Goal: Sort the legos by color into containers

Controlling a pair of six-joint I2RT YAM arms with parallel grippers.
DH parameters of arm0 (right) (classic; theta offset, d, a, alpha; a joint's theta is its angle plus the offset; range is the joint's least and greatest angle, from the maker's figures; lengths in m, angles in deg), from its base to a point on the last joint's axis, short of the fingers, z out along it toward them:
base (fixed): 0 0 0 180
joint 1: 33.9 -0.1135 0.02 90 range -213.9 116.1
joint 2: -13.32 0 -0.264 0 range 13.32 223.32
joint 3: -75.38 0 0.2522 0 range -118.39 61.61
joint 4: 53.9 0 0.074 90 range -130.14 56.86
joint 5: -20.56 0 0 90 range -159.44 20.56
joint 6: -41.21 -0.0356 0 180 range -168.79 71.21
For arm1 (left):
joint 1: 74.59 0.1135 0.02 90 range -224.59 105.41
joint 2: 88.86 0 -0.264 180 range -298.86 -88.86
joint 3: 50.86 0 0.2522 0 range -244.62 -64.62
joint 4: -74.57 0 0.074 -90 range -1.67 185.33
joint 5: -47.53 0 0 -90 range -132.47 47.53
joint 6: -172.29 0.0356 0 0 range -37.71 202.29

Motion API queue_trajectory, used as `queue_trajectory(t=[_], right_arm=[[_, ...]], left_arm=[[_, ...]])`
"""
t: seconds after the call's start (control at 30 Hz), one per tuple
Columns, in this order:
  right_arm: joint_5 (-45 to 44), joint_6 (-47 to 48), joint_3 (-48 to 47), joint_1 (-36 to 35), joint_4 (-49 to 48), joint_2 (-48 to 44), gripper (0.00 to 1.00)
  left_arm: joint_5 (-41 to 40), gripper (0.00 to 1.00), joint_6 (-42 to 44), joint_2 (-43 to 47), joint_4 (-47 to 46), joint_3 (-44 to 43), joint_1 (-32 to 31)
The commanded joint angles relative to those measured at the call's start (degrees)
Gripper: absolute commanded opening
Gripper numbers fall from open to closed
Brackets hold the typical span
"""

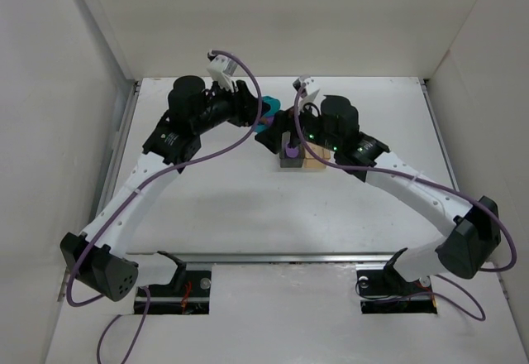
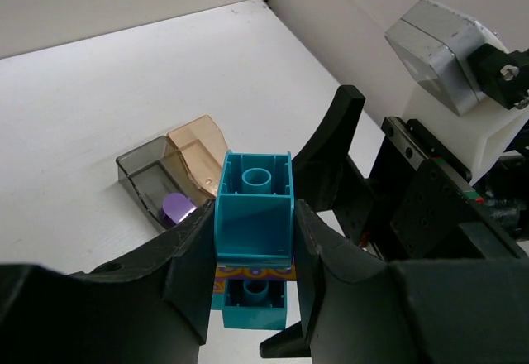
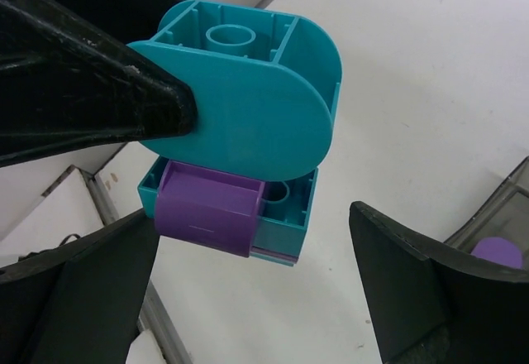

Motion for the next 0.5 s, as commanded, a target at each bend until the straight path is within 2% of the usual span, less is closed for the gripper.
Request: queue_trajectory(t=[0.0,0.13,0.27,0.3,0.37,0.4,0.47], right_arm=[[0.69,-2.28,-2.83,-0.44,-6.75,1.33,1.00],[-0.97,-4.12,-2.83,-0.44,-8.51,1.96,0.96],[-2.73,-5.45,-2.83,-0.44,-10.71,2.48,0.71],[-3.25,-5.45,-2.83,-0.44,-11.41,2.48,0.58],[-3.78,-5.97,-2.83,-0.44,-11.41,3.01,0.46],[-3.78,-5.97,-2.83,-0.44,-11.41,3.01,0.35],[-3.78,-5.97,-2.83,-0.44,-11.41,3.53,0.25]], left_arm=[[1.00,0.00,-3.52,2.22,-4.27,-1.49,-0.33],[1.00,0.00,-3.53,2.22,-4.89,-1.49,-0.33],[1.52,0.00,-5.62,2.22,-4.89,-1.49,-0.33],[1.52,0.00,-6.24,2.22,-4.89,-1.49,-0.33],[2.05,0.00,-6.78,2.22,-4.89,-0.97,0.19],[2.05,0.00,-7.39,2.22,-4.89,-0.97,0.19],[2.05,0.00,-8.00,2.22,-4.89,-0.97,0.19]])
